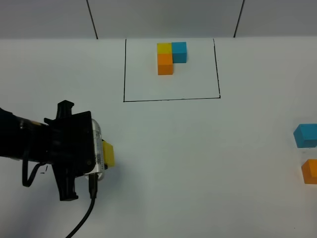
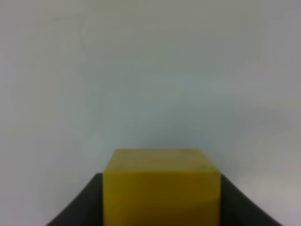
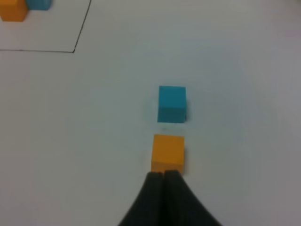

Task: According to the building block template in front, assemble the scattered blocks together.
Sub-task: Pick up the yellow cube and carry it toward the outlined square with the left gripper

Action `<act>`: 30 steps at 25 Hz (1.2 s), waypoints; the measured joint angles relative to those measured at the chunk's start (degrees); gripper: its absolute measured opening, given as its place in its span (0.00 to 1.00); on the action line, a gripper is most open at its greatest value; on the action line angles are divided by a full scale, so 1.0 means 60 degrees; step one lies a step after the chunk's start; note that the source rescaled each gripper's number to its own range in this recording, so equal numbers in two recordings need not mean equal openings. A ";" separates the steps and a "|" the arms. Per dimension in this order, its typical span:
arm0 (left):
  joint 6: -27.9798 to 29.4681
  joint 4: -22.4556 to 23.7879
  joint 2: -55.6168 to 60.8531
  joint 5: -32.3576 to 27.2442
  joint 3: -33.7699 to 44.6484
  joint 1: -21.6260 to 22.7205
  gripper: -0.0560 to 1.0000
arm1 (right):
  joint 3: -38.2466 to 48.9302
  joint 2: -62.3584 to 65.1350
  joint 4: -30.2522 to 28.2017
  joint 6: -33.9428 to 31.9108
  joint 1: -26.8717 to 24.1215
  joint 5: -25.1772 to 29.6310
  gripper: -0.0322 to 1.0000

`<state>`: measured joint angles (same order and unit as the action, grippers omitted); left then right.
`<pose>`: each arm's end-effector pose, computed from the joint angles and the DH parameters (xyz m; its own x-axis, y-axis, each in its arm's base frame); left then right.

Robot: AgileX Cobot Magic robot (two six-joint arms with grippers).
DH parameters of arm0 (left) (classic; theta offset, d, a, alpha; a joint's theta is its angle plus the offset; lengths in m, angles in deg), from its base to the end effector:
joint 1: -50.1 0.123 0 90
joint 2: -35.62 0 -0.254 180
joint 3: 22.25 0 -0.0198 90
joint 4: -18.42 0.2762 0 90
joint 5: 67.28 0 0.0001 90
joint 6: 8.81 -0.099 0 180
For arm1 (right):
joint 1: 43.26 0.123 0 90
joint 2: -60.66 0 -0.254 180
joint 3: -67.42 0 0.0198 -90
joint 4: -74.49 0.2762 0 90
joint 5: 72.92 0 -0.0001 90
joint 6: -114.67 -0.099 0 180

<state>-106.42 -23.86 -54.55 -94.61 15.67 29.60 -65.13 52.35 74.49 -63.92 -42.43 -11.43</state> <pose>0.2504 -0.1263 0.1414 -0.0057 0.8695 -0.4938 0.9366 0.1777 0.3021 0.0538 0.0008 0.2861 -0.4573 -0.0312 -0.8887 -0.0257 0.9994 -0.0219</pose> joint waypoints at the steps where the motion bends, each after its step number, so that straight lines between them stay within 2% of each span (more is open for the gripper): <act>1: 0.0000 -0.0040 -0.0168 0.0030 -0.0082 -0.0116 0.58 | 0.0000 0.0000 0.0000 0.0000 0.0000 0.0000 0.03; 7: 0.0019 -0.0209 -0.1172 0.0155 -0.0630 -0.0652 0.58 | 0.0000 0.0000 0.0000 0.0000 0.0000 0.0000 0.03; 19: -0.0085 -0.0306 -0.2522 0.0234 -0.1171 -0.0679 0.58 | 0.0000 0.0000 0.0000 0.0000 0.0000 0.0000 0.03; 30: -0.0367 -0.0510 -0.3896 0.0415 -0.2129 -0.1149 0.58 | 0.0000 0.0000 0.0000 0.0000 0.0000 0.0000 0.03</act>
<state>-108.62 -26.92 -77.92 -92.12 2.89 22.70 -65.13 52.35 74.49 -63.92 -42.43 -11.43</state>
